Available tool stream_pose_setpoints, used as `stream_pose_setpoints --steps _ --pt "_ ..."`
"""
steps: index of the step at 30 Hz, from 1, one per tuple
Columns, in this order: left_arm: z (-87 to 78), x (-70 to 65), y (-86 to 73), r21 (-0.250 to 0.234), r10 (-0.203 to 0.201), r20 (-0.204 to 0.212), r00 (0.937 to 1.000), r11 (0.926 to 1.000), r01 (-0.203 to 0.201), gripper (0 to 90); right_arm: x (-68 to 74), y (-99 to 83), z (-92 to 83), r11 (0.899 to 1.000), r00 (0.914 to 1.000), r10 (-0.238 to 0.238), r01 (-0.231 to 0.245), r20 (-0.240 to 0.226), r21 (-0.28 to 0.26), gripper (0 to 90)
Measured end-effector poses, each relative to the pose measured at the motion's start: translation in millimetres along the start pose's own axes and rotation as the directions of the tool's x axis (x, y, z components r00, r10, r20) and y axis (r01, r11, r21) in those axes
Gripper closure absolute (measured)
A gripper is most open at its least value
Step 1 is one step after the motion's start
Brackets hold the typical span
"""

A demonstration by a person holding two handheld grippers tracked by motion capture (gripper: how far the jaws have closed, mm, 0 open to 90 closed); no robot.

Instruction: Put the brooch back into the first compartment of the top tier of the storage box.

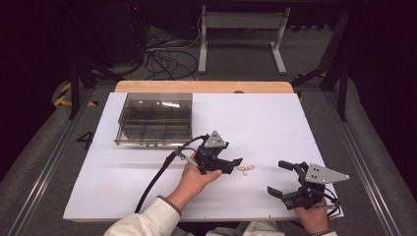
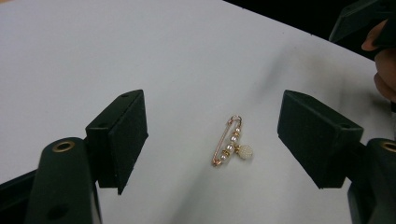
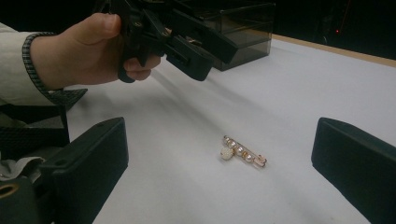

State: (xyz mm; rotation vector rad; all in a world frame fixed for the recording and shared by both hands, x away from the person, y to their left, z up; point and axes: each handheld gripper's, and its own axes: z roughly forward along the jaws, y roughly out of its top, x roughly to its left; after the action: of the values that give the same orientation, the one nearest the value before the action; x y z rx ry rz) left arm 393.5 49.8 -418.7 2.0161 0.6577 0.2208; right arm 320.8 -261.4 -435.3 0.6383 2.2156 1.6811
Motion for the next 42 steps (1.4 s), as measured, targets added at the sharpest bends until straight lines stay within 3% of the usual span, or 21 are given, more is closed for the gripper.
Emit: stream_pose_setpoints --steps 16,23,28,37,42 --pt "32.1 -5.1 0.8 0.079 0.014 0.011 0.9998 0.9967 -0.015 30.4 -1.0 -0.5 -0.2 1.000 0.9999 0.008 -0.008 -0.010 -0.003 4.4" --pt "34.5 -7.4 -3.1 0.135 0.074 0.015 0.9971 0.9880 -0.075 38.0 -1.2 -0.7 -1.2 1.000 0.9999 0.010 -0.010 -0.011 -0.006 4.4" --pt "36.2 -8.0 -4.0 0.136 0.097 0.024 0.9950 0.9857 -0.099 44.8 -1.2 -0.7 -0.8 1.000 0.9998 0.014 -0.014 -0.016 -0.007 4.4" --pt "43.6 -9.4 -1.8 0.192 0.130 0.067 0.9892 0.9713 -0.141 60.6 -1.2 -1.0 -0.2 1.000 0.9997 0.017 -0.017 -0.020 -0.004 4.3" --pt "48.8 -10.9 -2.5 0.229 0.180 0.068 0.9813 0.9545 -0.191 62.0 -2.0 -1.4 -0.7 1.000 0.9995 0.022 -0.022 -0.023 -0.006 4.4"
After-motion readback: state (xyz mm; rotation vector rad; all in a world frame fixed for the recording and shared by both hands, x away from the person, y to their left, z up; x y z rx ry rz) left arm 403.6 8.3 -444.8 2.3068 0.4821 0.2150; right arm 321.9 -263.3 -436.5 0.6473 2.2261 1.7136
